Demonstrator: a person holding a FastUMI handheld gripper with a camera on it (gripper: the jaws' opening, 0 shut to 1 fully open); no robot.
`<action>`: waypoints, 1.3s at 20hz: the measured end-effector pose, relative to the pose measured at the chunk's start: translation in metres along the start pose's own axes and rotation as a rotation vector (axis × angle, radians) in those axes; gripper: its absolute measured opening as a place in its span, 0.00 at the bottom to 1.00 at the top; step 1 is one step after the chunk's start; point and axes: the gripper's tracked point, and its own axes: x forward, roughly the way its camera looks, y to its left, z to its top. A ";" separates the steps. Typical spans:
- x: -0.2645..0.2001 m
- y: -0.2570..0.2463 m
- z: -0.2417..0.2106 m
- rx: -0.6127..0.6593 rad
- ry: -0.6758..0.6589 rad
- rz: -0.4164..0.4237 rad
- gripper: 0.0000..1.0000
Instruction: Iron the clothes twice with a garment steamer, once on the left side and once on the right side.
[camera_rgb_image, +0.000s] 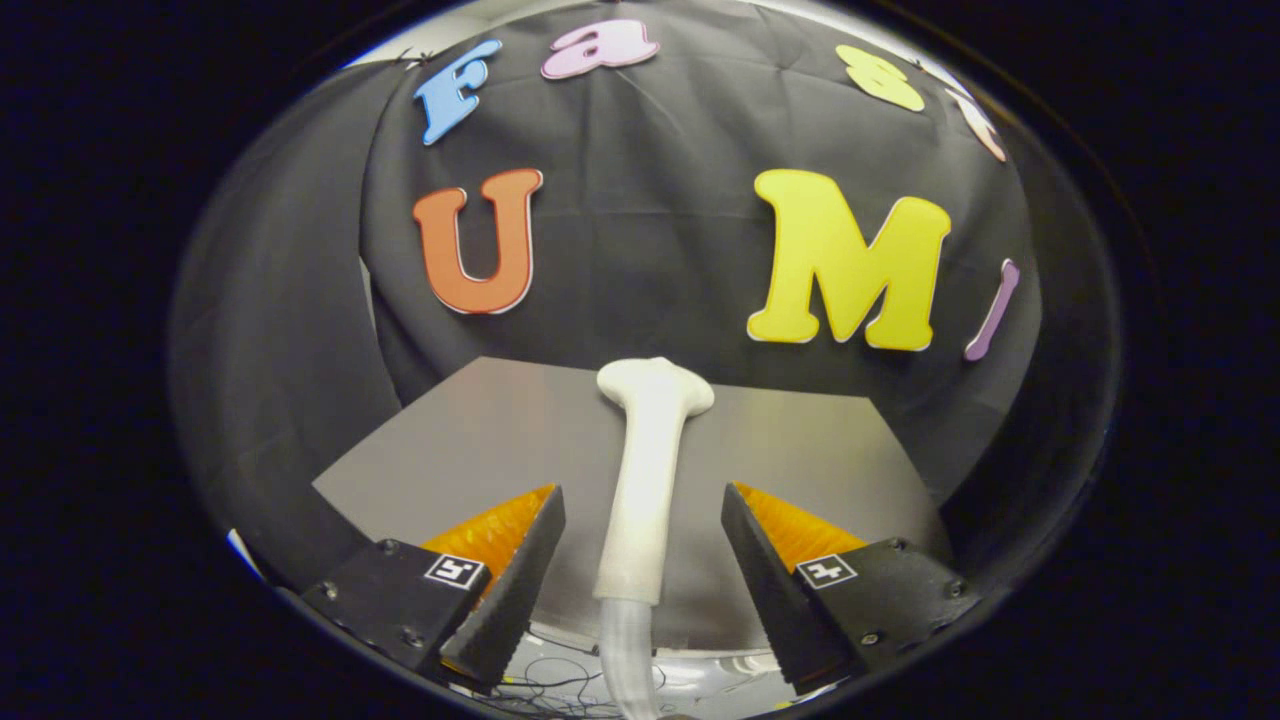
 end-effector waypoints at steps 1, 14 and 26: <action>0.005 -0.001 -0.003 -0.001 0.017 -0.006 0.95; 0.036 0.007 -0.015 0.117 0.178 -0.009 0.49; 0.000 0.002 0.009 0.120 0.014 0.066 0.31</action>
